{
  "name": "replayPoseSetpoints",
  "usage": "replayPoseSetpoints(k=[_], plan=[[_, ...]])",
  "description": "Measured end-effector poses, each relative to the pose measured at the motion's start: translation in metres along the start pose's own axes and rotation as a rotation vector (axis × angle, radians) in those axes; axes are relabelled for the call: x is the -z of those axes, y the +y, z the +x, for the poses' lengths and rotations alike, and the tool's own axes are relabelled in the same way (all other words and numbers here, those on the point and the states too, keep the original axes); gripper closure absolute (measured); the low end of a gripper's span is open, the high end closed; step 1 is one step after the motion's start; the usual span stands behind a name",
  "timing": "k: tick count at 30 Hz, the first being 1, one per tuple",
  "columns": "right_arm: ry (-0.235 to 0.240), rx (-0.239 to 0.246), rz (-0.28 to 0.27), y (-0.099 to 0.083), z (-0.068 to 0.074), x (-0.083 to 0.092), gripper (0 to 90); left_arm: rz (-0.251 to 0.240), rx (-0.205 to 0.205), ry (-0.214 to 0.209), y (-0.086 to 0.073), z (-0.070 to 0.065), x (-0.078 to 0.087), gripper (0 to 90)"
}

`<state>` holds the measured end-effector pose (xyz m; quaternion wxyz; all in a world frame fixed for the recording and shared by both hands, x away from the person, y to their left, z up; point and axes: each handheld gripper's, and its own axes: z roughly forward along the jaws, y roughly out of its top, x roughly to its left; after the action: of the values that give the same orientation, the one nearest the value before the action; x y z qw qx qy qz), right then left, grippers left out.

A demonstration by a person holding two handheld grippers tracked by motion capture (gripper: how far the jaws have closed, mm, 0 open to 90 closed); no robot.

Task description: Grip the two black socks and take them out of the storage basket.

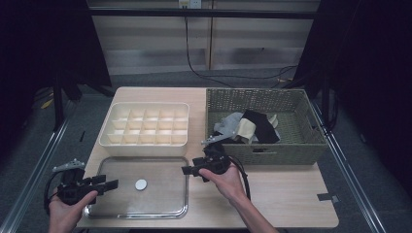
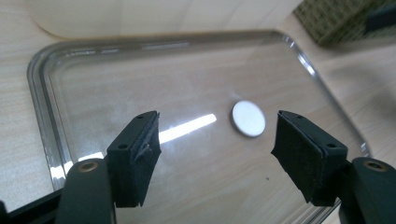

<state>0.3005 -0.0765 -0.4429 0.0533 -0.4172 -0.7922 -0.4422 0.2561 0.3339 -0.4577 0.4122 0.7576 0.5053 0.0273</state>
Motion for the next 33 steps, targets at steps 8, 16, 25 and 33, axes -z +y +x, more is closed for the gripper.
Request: replayPoseSetpoints(k=[8,16,25,33], plan=[[-0.011,0.000,-0.033,0.007,-0.005,0.016,42.4,-0.007,-0.033,-0.014,0.000,-0.010,-0.002,37.1],[-0.016,0.022,-0.073,0.016,-0.006,0.039,45.8,-0.038,-0.075,-0.046,0.006,-0.032,-0.002,40.1],[-0.032,0.013,-0.098,0.023,-0.015,0.068,47.0,-0.038,-0.102,-0.072,0.021,-0.048,-0.014,39.1],[-0.076,0.005,-0.136,0.031,-0.025,0.100,48.5,-0.042,-0.140,-0.102,0.033,-0.066,-0.024,38.1]])
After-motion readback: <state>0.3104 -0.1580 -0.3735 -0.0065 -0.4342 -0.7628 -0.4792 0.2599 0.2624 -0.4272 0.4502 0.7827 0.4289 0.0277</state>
